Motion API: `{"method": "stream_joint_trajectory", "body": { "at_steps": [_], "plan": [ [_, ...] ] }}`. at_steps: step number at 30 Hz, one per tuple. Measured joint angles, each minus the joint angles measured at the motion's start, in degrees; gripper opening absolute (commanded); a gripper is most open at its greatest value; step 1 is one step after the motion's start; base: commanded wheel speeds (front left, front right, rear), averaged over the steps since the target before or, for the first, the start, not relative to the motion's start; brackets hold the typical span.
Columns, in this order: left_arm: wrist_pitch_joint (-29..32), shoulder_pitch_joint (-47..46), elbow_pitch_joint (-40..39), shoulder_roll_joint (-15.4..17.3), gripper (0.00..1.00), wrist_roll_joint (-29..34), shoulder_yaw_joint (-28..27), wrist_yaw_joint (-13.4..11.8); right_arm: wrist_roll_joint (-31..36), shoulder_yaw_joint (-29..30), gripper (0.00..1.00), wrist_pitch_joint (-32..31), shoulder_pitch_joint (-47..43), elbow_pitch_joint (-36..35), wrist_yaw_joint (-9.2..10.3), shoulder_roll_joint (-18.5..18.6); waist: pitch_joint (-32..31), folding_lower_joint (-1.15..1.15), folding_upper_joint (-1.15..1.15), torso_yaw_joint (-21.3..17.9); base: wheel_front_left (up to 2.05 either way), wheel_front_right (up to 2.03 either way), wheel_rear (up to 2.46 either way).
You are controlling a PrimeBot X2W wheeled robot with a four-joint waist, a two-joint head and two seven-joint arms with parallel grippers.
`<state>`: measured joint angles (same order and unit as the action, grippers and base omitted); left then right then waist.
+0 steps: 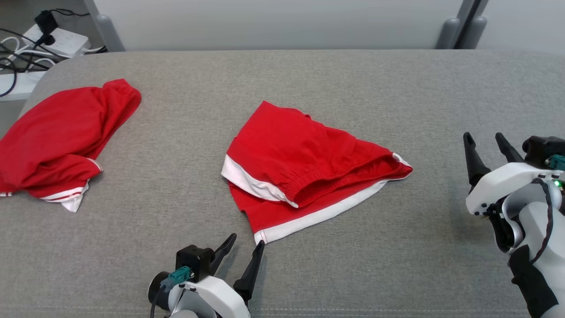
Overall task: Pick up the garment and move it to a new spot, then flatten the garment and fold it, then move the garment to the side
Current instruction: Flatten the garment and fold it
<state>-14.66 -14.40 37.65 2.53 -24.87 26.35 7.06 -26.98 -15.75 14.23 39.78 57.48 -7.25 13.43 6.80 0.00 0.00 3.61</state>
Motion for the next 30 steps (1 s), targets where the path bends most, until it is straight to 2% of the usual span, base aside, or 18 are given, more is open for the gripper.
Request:
{"method": "stream_joint_trajectory", "body": {
  "at_steps": [13, 22, 27, 29, 30],
  "plan": [
    [0.00, -1.53, 4.93, -0.07, 1.00, 0.18, -1.55, 0.01, 7.44, 12.06, 1.00, 0.15, -6.12, -21.19, 0.00, -0.67, 1.16, 0.00, 0.00, -6.76, 0.00, 0.00, 0.00],
    [0.00, -1.53, 5.81, -0.03, 1.00, 0.05, -1.88, 0.01, 9.32, 15.44, 1.00, 0.18, -10.40, -34.30, 0.00, -2.18, 1.26, 0.00, 0.00, -7.60, 0.00, 0.00, 0.00],
    [0.00, -1.53, 5.45, -0.01, 1.00, -0.22, -1.34, 0.01, 9.33, 15.49, 1.00, 0.25, -12.54, -36.60, 0.00, -2.26, 1.16, 0.00, 0.00, -7.79, 0.00, 0.00, 0.00],
    [0.00, -1.52, 5.43, -0.02, 0.75, -0.49, -0.88, 0.01, 9.32, 15.64, 1.00, 0.25, -13.05, -37.16, 0.00, -2.30, 1.11, 0.00, 0.00, -7.91, 0.00, 0.00, 0.00],
    [0.00, -1.52, 5.43, -0.02, 0.67, -0.51, -0.64, 0.01, 9.33, 15.66, 1.00, 0.25, -13.24, -37.41, 0.00, -2.30, 1.09, 0.00, 0.00, -7.98, 0.00, 0.00, 0.00]
  ]
}}
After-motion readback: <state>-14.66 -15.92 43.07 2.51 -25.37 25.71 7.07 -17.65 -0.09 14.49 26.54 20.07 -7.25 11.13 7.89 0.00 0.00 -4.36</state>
